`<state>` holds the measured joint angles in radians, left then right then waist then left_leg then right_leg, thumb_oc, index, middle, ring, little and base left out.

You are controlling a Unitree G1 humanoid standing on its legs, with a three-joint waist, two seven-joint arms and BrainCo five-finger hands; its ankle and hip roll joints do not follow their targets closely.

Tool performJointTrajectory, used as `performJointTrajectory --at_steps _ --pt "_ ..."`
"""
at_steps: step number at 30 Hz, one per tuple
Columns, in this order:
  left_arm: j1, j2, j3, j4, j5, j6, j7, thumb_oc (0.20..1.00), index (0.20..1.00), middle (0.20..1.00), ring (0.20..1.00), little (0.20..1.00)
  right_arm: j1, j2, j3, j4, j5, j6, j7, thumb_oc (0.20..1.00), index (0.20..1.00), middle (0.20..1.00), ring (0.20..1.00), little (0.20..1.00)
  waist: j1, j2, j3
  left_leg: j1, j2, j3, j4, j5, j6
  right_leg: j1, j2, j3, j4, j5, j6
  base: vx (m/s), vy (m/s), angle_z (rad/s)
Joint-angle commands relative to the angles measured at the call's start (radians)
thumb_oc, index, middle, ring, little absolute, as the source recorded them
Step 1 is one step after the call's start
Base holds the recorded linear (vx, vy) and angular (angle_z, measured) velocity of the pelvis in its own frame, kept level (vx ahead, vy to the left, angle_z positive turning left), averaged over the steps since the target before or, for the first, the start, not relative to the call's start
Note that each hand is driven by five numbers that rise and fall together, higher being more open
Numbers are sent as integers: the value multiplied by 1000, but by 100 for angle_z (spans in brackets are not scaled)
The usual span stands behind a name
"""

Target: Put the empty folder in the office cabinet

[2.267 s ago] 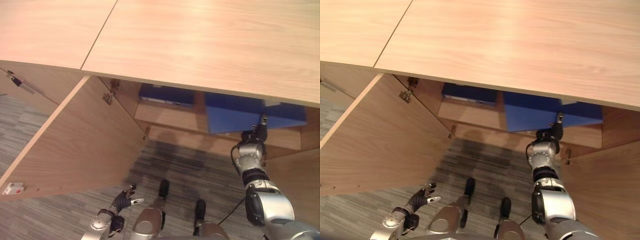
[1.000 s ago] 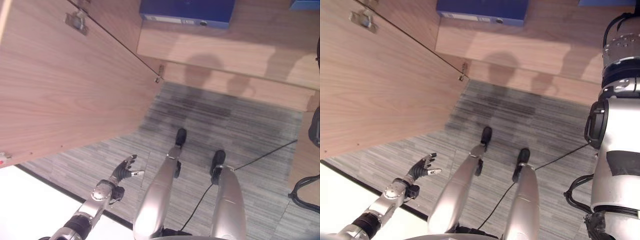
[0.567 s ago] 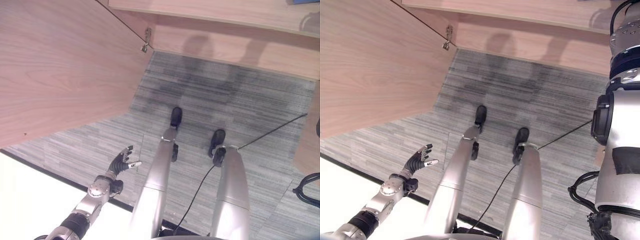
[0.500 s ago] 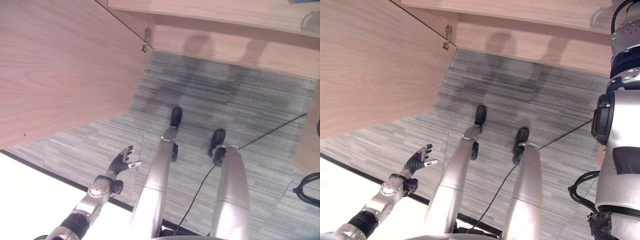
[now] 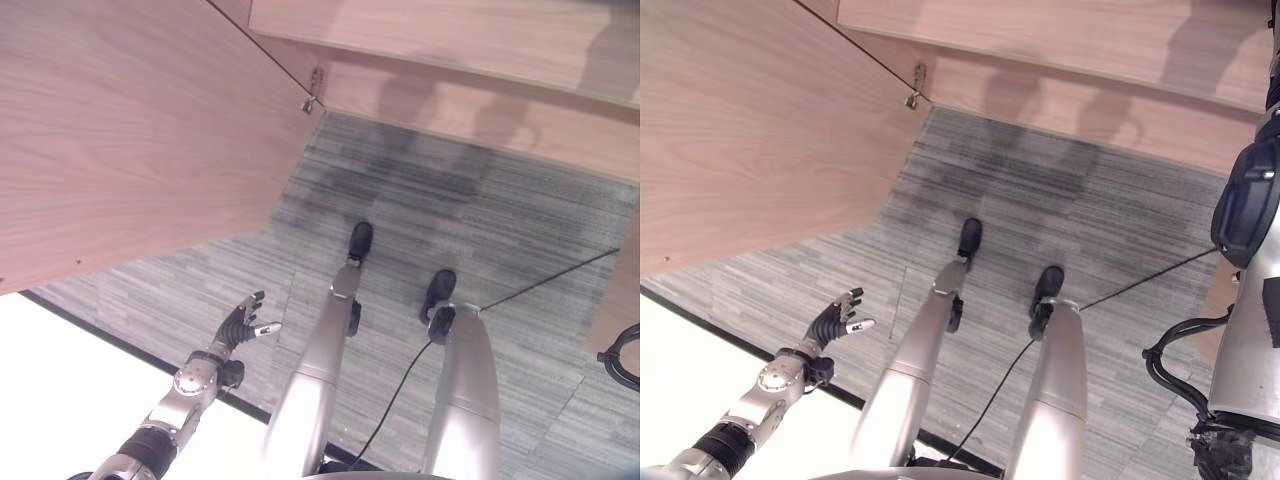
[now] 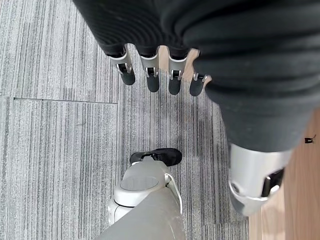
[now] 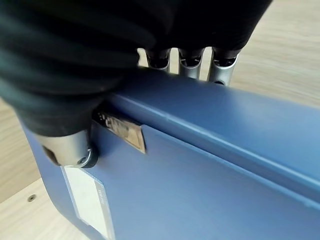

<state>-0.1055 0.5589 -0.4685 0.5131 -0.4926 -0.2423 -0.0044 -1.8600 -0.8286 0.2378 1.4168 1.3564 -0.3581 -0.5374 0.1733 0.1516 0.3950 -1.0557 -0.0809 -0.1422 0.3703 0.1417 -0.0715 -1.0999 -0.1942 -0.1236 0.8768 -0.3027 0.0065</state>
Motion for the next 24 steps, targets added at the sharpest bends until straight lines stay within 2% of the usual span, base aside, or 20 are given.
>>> performJointTrajectory --at_steps 1,13,15,19,21,22,23,24 --pt "52 27 3 79 -1 -18 -12 1000 1000 1000 1000 1000 1 -93 161 -138 -72 -50 63 200 200 200 200 200 32 2 -93 99 41 4 93 -275 -34 130 7 39 -76 -73 104 0 0 0" --pt "36 8 2 96 -15 -21 4 1000 1000 1000 1000 1000 64 -70 124 -119 -87 -39 55 200 200 200 200 200 28 11 -78 108 53 -4 42 -248 -42 136 8 33 -110 -55 114 -10 -17 1" --pt "30 -1 1 100 -18 -24 3 1000 1000 1000 1000 1000 99 -57 107 -127 -85 -42 56 200 200 200 200 200 26 12 -74 153 60 -3 -17 -225 -47 161 21 32 -143 -46 113 -18 -51 2" --pt "26 -5 7 114 -20 -18 4 1000 1000 1000 1000 1000 133 -47 79 -152 -84 -53 51 200 200 200 200 200 21 10 -62 222 72 -6 -60 -217 -54 214 39 35 -179 -48 104 -21 -60 -1" --pt "22 -9 11 123 -16 -12 9 1000 1000 1000 1000 1000 170 -44 52 -163 -89 -61 42 200 200 200 200 200 15 -1 -45 244 78 1 -41 -206 -72 286 43 36 -228 -67 83 -77 -193 -3" --pt "-8 -6 9 129 -15 -11 13 1000 1000 1000 1000 1000 194 -51 13 -184 -95 -71 38 200 200 200 200 200 4 -12 6 214 80 18 107 -136 -117 330 41 13 -236 -79 43 -96 -223 4" --pt "-14 -2 9 131 -16 -11 13 1000 1000 1000 1000 1000 198 -53 5 -190 -99 -72 35 200 200 200 200 200 2 -10 14 207 79 12 126 -140 -120 333 42 8 -230 -84 40 -95 -226 10" --pt "-21 -9 5 128 -14 -13 16 1000 1000 1000 1000 1000 226 -47 -6 -192 -99 -73 30 200 200 200 200 200 -6 -23 28 181 88 35 180 -135 -120 350 41 0 -234 -86 27 30 -161 42"
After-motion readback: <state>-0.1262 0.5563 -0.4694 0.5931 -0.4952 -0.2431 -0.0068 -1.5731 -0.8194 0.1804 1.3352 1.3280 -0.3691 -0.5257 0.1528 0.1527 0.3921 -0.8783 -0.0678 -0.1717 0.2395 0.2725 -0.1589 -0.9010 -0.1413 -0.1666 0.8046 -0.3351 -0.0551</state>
